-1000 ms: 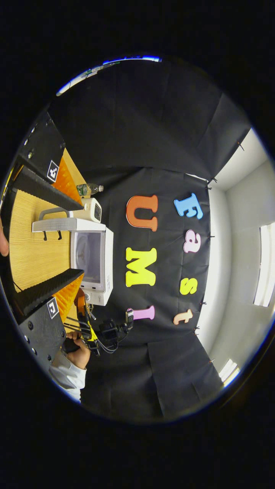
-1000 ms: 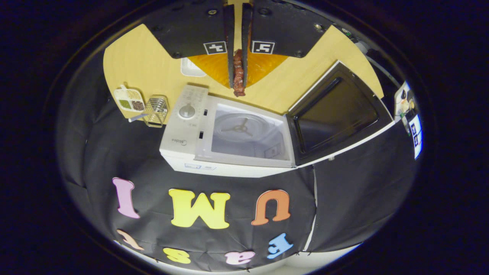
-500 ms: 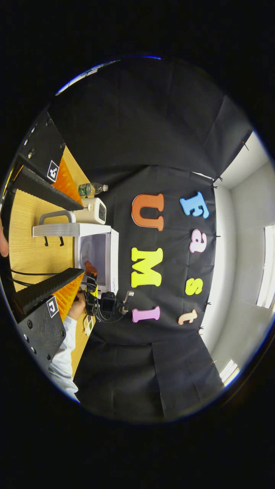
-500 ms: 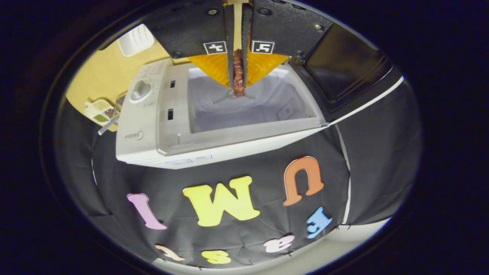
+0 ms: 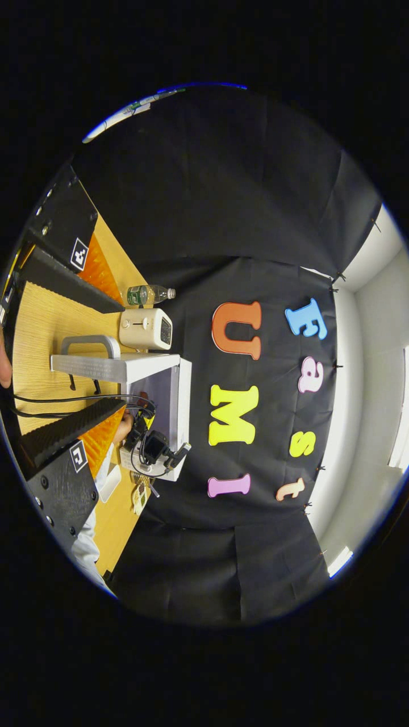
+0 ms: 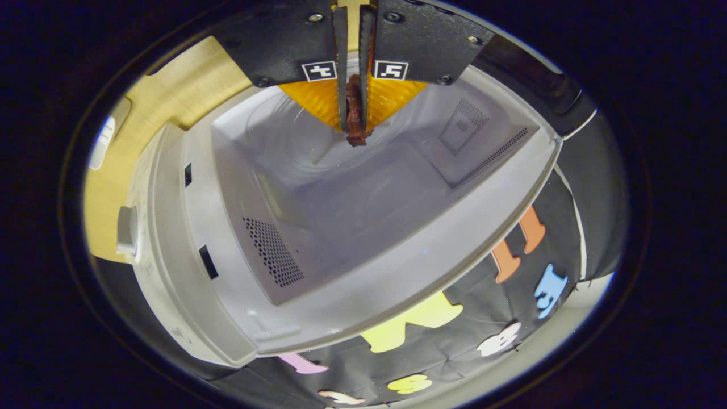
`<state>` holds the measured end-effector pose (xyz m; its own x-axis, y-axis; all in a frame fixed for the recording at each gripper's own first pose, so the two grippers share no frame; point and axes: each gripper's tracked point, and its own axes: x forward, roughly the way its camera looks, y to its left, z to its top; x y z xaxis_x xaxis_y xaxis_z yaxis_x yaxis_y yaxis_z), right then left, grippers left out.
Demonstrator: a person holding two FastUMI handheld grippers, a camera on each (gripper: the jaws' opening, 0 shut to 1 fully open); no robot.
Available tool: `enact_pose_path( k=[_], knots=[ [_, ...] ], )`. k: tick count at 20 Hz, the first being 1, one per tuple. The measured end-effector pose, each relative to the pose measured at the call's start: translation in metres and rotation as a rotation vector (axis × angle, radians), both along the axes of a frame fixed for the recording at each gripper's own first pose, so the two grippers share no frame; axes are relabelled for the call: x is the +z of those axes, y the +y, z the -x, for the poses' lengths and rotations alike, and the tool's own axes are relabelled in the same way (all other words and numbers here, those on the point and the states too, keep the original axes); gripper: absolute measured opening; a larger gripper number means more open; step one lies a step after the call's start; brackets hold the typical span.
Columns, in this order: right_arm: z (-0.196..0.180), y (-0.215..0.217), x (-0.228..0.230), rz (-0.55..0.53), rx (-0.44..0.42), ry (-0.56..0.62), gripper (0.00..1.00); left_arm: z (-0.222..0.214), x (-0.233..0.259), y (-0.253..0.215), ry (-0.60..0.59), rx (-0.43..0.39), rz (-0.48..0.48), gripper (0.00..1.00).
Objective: Open the microwave oven with the left hand, put the food in, and close the microwave oven.
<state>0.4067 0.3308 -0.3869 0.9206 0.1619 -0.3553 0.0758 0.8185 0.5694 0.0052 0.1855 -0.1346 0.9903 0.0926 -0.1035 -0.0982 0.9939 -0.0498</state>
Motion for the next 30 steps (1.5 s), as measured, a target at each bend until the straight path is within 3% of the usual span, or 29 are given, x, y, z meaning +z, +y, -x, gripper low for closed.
enact_pose_path(
  k=[6,9,10,13,15,16,19,21,22,24,25,26,27,30],
  knots=[
    [-0.021,0.004,-0.016,-0.037,-0.046,-0.024,0.12,-0.004,0.003,-0.002,-0.013,-0.015,-0.002,0.92],
    [-0.023,0.006,-0.015,0.057,-0.026,-0.042,0.14,-0.008,0.003,0.001,-0.015,-0.014,0.001,0.92],
    [-0.023,0.003,-0.016,0.122,-0.023,-0.042,0.06,-0.007,0.004,0.001,-0.017,-0.014,0.005,0.92],
    [-0.02,-0.002,-0.012,0.275,-0.022,-0.053,0.27,-0.002,0.001,0.001,-0.014,-0.029,0.019,0.92],
    [-0.016,-0.003,-0.005,0.324,-0.009,-0.074,0.3,0.002,0.002,0.004,-0.018,-0.025,0.026,0.92],
    [-0.015,-0.002,-0.002,0.355,0.004,-0.077,0.25,0.008,0.004,0.008,-0.024,-0.018,0.028,0.92],
    [-0.007,0.004,0.015,0.417,0.059,-0.106,0.64,0.015,0.005,0.014,-0.035,-0.01,0.034,0.92],
    [0.007,0.004,0.037,0.429,0.08,-0.151,0.72,0.018,0.0,0.023,-0.025,0.007,0.035,0.92],
    [0.014,0.004,0.047,0.434,0.091,-0.174,0.7,0.02,-0.002,0.026,-0.023,0.014,0.035,0.92],
    [0.029,0.0,0.068,0.454,0.105,-0.217,0.94,0.02,-0.006,0.033,-0.02,0.022,0.045,0.92],
    [0.034,-0.004,0.079,0.472,0.1,-0.243,0.99,0.021,-0.009,0.036,-0.014,0.025,0.052,0.92],
    [0.04,-0.014,0.088,0.514,0.085,-0.257,1.0,0.023,-0.011,0.038,-0.012,0.028,0.061,0.92],
    [0.043,-0.021,0.094,0.55,0.073,-0.278,0.9,0.024,-0.012,0.04,-0.012,0.028,0.068,0.93],
    [0.05,-0.042,0.092,0.64,0.052,-0.278,0.91,0.032,-0.008,0.04,-0.024,0.029,0.069,0.93]
  ],
)
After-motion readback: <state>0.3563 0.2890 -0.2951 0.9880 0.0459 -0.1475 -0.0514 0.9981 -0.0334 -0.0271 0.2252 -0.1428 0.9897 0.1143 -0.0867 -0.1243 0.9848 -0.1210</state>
